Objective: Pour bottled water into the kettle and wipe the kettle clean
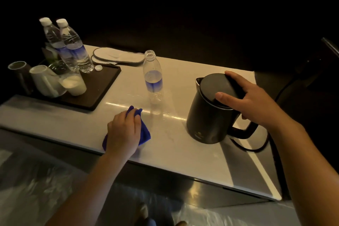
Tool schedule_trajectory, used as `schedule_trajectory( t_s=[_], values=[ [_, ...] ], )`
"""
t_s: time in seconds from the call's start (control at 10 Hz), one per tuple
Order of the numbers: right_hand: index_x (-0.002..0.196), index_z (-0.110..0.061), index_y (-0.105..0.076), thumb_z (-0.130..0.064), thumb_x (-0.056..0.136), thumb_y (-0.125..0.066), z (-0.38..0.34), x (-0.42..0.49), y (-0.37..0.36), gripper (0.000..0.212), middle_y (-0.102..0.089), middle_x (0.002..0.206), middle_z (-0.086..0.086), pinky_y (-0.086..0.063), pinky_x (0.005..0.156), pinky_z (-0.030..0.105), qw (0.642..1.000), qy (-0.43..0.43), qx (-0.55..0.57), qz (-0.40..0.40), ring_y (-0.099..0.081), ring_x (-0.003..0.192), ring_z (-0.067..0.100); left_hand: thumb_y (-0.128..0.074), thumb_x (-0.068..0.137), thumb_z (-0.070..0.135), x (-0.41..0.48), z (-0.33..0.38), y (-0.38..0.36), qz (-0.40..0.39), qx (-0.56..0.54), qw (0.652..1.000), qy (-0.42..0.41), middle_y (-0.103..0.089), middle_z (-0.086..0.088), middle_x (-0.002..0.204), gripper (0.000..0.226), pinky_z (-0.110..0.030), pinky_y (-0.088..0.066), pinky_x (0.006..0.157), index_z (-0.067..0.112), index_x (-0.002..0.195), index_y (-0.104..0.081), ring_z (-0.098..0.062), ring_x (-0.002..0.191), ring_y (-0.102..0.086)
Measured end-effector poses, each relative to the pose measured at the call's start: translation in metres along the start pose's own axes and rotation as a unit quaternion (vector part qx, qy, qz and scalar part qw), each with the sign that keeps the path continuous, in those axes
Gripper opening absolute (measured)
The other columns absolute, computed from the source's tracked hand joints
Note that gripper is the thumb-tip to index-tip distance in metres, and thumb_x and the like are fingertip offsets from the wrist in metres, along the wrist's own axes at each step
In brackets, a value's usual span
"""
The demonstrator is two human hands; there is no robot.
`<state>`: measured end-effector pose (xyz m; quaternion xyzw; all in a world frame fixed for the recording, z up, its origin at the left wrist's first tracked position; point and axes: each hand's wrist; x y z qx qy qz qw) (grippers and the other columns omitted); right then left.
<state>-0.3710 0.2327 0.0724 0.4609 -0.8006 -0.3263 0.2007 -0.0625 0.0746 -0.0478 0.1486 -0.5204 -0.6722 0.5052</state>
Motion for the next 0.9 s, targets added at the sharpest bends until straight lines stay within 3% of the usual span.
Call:
schedule_trajectory(
  t_s=[0.1, 0.2, 0.3, 0.4, 0.5, 0.6, 0.7, 0.8, 0.9],
  values=[
    [0.149, -0.058, -0.026, -0.104, 0.052, -0.048, 0.001, 0.001, 0.0, 0.11, -0.039, 0.129, -0.015, -0.049, 0.06, 0.025, 1.0, 0.0, -0.004, 0.0, -0.058, 0.094, 0.021, -0.027, 0.104, 0.04, -0.009, -0.018, -0.019, -0.153, 0.11, 0.982, -0.02, -0.043, -0.009, 0.156, 0.051, -0.057, -0.031, 0.113, 0.025, 0.152, -0.035, -0.03, 0.144, -0.036],
    [0.149, -0.059, -0.025, -0.105, 0.052, -0.048, 0.001, 0.002, -0.001, 0.109, -0.039, 0.129, -0.014, -0.048, 0.058, 0.023, 1.0, 0.001, -0.007, 0.0, -0.056, 0.084, 0.013, -0.016, 0.099, 0.056, -0.005, -0.029, -0.037, -0.211, 0.123, 0.969, -0.045, -0.011, 0.0, 0.17, 0.059, -0.066, -0.011, 0.117, 0.047, 0.155, -0.001, -0.03, 0.156, -0.006],
    [0.146, -0.066, -0.024, -0.103, 0.055, -0.05, 0.001, 0.002, 0.0, 0.101, -0.04, 0.129, -0.012, -0.048, 0.052, 0.019, 1.0, -0.005, -0.005, -0.004, -0.056, 0.081, 0.012, -0.015, 0.093, 0.069, 0.012, -0.034, -0.046, -0.227, 0.119, 0.965, -0.054, 0.0, 0.002, 0.171, 0.064, -0.07, -0.003, 0.115, 0.057, 0.15, 0.011, -0.031, 0.156, 0.003],
    [0.133, -0.078, -0.018, -0.102, 0.055, -0.052, -0.003, -0.001, 0.0, 0.088, -0.04, 0.128, -0.01, -0.049, 0.043, 0.013, 1.0, -0.017, -0.004, -0.004, -0.058, 0.082, 0.016, -0.013, 0.087, 0.079, 0.029, -0.037, -0.051, -0.237, 0.135, 0.96, -0.071, 0.007, 0.001, 0.171, 0.071, -0.07, 0.001, 0.114, 0.057, 0.148, 0.015, -0.032, 0.155, 0.008],
    [0.133, -0.079, -0.017, -0.103, 0.056, -0.051, -0.005, -0.001, -0.001, 0.088, -0.039, 0.128, -0.01, -0.05, 0.045, 0.014, 0.999, -0.028, -0.021, 0.003, -0.059, 0.083, 0.016, -0.007, 0.083, 0.085, 0.037, -0.037, -0.053, -0.241, 0.14, 0.958, -0.072, 0.008, 0.001, 0.171, 0.077, -0.069, 0.003, 0.114, 0.054, 0.149, 0.018, -0.032, 0.155, 0.009],
    [0.146, -0.069, -0.02, -0.103, 0.058, -0.05, -0.008, -0.004, 0.0, 0.098, -0.044, 0.134, -0.007, -0.056, 0.063, 0.028, 0.999, -0.031, -0.04, 0.011, -0.059, 0.089, 0.016, -0.004, 0.084, 0.083, 0.035, -0.04, -0.051, -0.237, 0.144, 0.957, -0.083, 0.007, -0.001, 0.171, 0.077, -0.068, 0.003, 0.115, 0.051, 0.15, 0.018, -0.031, 0.155, 0.009],
    [0.151, -0.06, -0.022, -0.1, 0.063, -0.049, -0.011, -0.009, -0.002, 0.101, -0.046, 0.15, 0.002, -0.055, 0.083, 0.039, 0.997, -0.036, -0.067, 0.018, -0.051, 0.109, 0.017, -0.003, 0.087, 0.078, 0.033, -0.039, -0.043, -0.237, 0.127, 0.959, -0.086, -0.001, -0.002, 0.171, 0.076, -0.066, 0.003, 0.117, 0.046, 0.155, 0.006, -0.029, 0.156, 0.006],
    [0.152, -0.057, -0.023, -0.104, 0.064, -0.037, -0.015, -0.013, -0.002, 0.101, -0.048, 0.149, 0.0, -0.049, 0.083, 0.039, 0.992, -0.04, -0.111, 0.044, -0.047, 0.111, 0.014, -0.011, 0.091, 0.073, 0.035, -0.046, -0.033, -0.233, 0.079, 0.964, -0.097, -0.012, -0.001, 0.17, 0.074, -0.062, 0.0, 0.12, 0.04, 0.157, -0.014, -0.025, 0.156, -0.001],
    [0.154, -0.049, -0.026, -0.103, 0.069, -0.018, -0.017, -0.019, -0.008, 0.101, -0.049, 0.148, -0.003, -0.043, 0.098, 0.052, 0.974, -0.04, -0.203, 0.098, -0.051, 0.123, 0.021, -0.02, 0.093, 0.066, 0.034, -0.053, -0.011, -0.21, 0.024, 0.971, -0.114, -0.03, 0.002, 0.165, 0.07, -0.053, -0.01, 0.122, 0.033, 0.154, -0.034, -0.019, 0.154, -0.018]
  ],
)
Point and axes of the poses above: each hand's wrist, its own x-axis towards the middle knuckle, its own y-axis out of the back of the hand, z = x × y
